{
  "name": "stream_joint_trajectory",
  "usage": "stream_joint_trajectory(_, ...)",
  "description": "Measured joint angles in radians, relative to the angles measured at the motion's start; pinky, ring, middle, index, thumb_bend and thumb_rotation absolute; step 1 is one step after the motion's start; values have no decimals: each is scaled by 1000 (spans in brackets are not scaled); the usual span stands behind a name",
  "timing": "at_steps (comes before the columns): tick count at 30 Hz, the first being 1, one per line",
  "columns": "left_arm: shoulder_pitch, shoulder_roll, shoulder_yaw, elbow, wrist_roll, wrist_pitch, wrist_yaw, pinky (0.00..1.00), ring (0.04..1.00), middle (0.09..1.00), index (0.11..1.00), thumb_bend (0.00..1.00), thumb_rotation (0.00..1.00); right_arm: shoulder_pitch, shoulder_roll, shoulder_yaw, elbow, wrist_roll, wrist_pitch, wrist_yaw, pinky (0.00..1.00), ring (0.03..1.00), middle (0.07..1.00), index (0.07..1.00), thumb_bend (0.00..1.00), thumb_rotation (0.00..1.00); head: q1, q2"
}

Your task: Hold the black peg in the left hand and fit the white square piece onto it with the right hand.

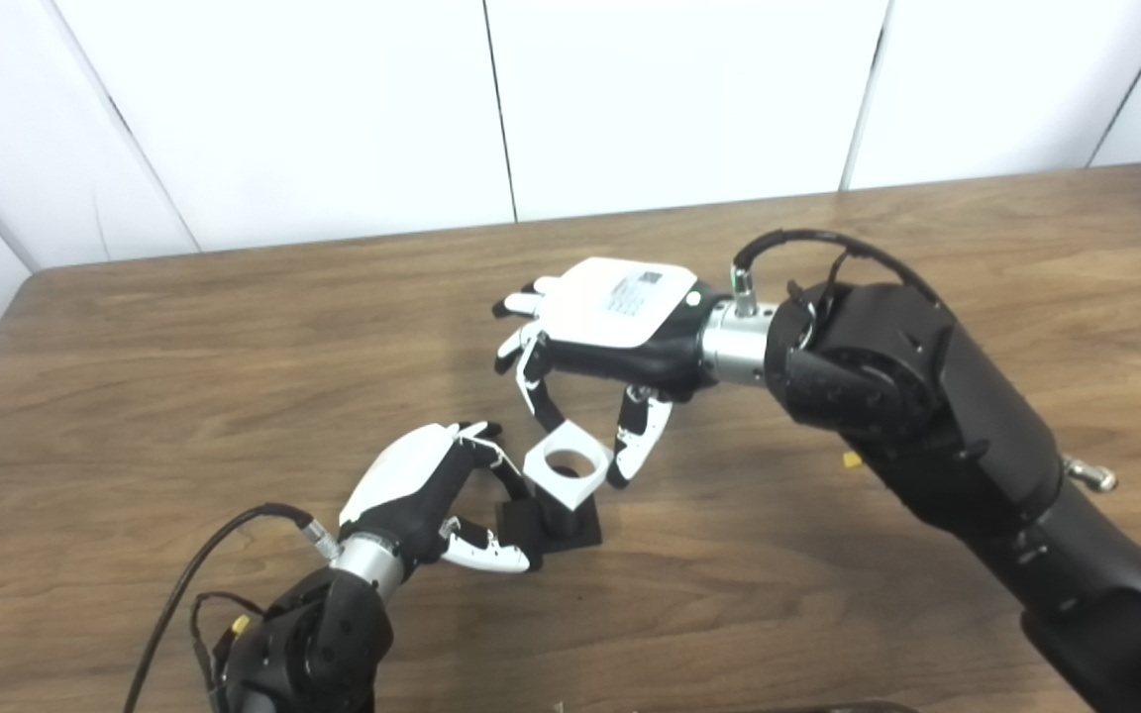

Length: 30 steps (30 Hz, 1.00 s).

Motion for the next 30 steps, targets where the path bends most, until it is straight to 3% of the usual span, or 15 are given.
stream_joint_trajectory(12, -5, -1, 0, -3, 15, 0, -20, 1000, 1000, 952, 491, 504, 77, 9, 10, 36, 21, -31, -19, 0, 1000, 1000, 866, 490, 525, 141, 6, 23)
stream_joint_trajectory(30, -5, -9, -5, -16, 37, 2, -37, 1000, 1000, 953, 491, 503, 78, 33, 10, 24, 66, -39, -47, -47, 996, 1000, 861, 489, 525, 143, 15, 15)
